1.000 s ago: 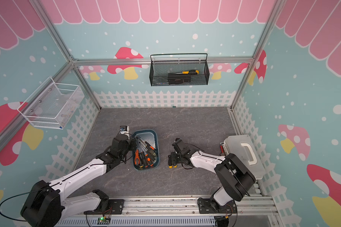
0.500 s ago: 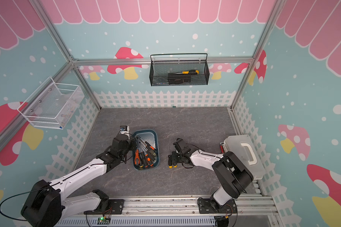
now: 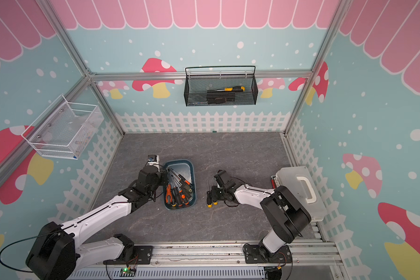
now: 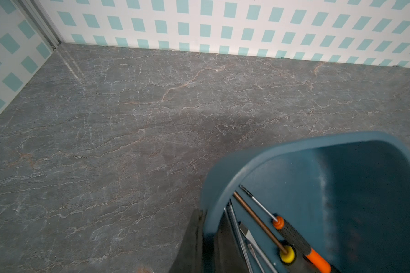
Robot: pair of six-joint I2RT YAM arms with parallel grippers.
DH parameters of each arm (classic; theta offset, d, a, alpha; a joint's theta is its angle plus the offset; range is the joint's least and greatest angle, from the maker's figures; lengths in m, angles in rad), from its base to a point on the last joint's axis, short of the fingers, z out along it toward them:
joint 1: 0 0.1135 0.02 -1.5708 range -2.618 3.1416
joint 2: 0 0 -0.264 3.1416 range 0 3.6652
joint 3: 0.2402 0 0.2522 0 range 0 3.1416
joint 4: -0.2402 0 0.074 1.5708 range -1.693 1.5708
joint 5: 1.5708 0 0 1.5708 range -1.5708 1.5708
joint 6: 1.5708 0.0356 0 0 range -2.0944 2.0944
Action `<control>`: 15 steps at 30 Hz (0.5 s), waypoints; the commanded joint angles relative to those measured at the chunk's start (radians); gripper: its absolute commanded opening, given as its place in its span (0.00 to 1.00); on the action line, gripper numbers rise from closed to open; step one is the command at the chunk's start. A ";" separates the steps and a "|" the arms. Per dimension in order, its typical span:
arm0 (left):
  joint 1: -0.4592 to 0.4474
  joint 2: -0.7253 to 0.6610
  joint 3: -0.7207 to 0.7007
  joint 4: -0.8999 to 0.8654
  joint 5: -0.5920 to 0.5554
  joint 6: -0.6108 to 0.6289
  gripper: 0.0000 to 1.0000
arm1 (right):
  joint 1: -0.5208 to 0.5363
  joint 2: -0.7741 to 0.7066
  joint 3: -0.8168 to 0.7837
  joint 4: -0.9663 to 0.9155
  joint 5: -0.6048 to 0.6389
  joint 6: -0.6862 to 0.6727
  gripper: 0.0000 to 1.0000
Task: Take out the screwdriver from the storage box
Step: Place the screwdriver at the center of the board.
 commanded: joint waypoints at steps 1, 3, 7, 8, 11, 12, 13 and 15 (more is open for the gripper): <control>-0.003 -0.013 0.008 0.038 -0.011 0.008 0.00 | -0.009 0.004 -0.015 0.012 -0.007 0.004 0.30; -0.003 -0.013 0.008 0.036 -0.014 0.008 0.00 | -0.009 0.001 -0.016 0.013 -0.008 0.004 0.31; -0.002 -0.013 0.005 0.036 -0.016 0.008 0.00 | -0.011 -0.011 -0.022 0.014 -0.007 0.006 0.31; -0.002 -0.012 0.005 0.036 -0.015 0.008 0.00 | -0.011 -0.017 -0.023 0.013 -0.006 0.004 0.31; -0.001 -0.009 0.006 0.036 -0.015 0.010 0.00 | -0.010 -0.052 -0.025 0.007 -0.007 -0.001 0.30; -0.001 -0.008 0.004 0.035 -0.015 0.010 0.00 | -0.011 -0.067 -0.024 -0.002 -0.006 -0.007 0.31; -0.001 -0.009 0.004 0.035 -0.013 0.010 0.00 | -0.010 -0.086 -0.021 -0.018 -0.003 -0.018 0.30; -0.001 -0.008 0.004 0.036 -0.009 0.008 0.00 | -0.012 -0.134 -0.006 -0.060 0.009 -0.042 0.31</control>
